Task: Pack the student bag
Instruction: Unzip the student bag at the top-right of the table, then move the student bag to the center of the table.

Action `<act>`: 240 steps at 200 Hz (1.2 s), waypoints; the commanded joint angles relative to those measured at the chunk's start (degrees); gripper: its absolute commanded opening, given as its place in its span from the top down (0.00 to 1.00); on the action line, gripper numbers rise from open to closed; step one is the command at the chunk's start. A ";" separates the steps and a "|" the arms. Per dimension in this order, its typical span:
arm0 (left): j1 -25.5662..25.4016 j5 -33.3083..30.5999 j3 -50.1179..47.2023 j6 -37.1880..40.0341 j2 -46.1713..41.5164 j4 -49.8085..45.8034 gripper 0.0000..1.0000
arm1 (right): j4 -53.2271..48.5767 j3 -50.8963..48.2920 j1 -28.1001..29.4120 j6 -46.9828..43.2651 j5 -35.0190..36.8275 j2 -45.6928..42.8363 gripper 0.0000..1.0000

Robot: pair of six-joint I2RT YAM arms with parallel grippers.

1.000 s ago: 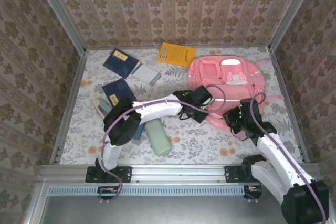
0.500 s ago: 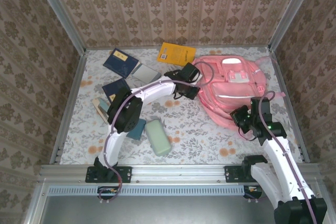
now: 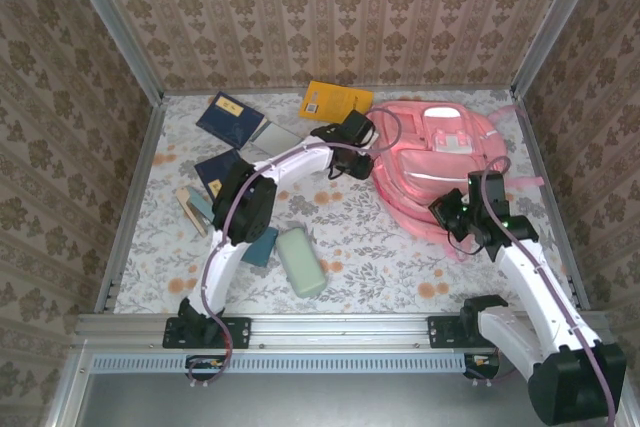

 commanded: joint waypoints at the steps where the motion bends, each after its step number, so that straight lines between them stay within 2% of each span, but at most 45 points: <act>1: 1.23 -2.34 -0.87 -0.90 -5.14 -1.50 0.47 | 2.87 3.19 1.26 -2.12 -0.18 1.44 1.00; 16: 1.32 -2.41 -3.99 -2.39 -9.26 -0.66 0.46 | 4.37 3.11 3.12 -1.72 0.20 2.59 1.00; 35: 1.79 -2.02 -8.03 -4.75 -14.26 0.03 0.39 | 6.92 2.79 6.75 -0.78 0.69 4.44 1.00; 60: 2.52 -1.16 -12.60 -8.74 -18.81 0.61 0.38 | 11.44 4.34 14.94 -0.81 0.77 8.97 1.00; 101: 3.63 -3.24 -16.88 -12.16 -22.62 0.65 0.36 | 16.23 13.13 27.69 -2.61 1.92 21.58 1.00; 108: 4.12 -3.64 -16.88 -12.30 -22.63 0.43 0.36 | 16.70 15.22 29.10 -3.08 1.41 24.13 0.93; 125: 5.31 -4.10 -16.95 -13.43 -22.14 -0.17 0.36 | 13.43 21.79 31.23 -5.63 0.43 30.48 0.64; 136: 6.05 -3.86 -17.04 -14.30 -21.82 -0.15 0.36 | 10.32 24.58 31.48 -7.75 0.27 32.41 0.56; 170: 6.85 -6.57 -18.14 -16.58 -22.28 -1.17 0.37 | 5.81 25.09 29.17 -13.27 3.39 29.92 0.54; 207: 9.90 -8.49 -24.74 -18.54 -27.88 -1.08 0.35 | 2.34 25.44 19.72 -21.86 5.70 29.59 0.53; 240: 14.72 -8.53 -31.77 -20.15 -33.68 -0.93 0.33 | 3.78 26.60 12.60 -30.30 12.58 35.09 0.53</act>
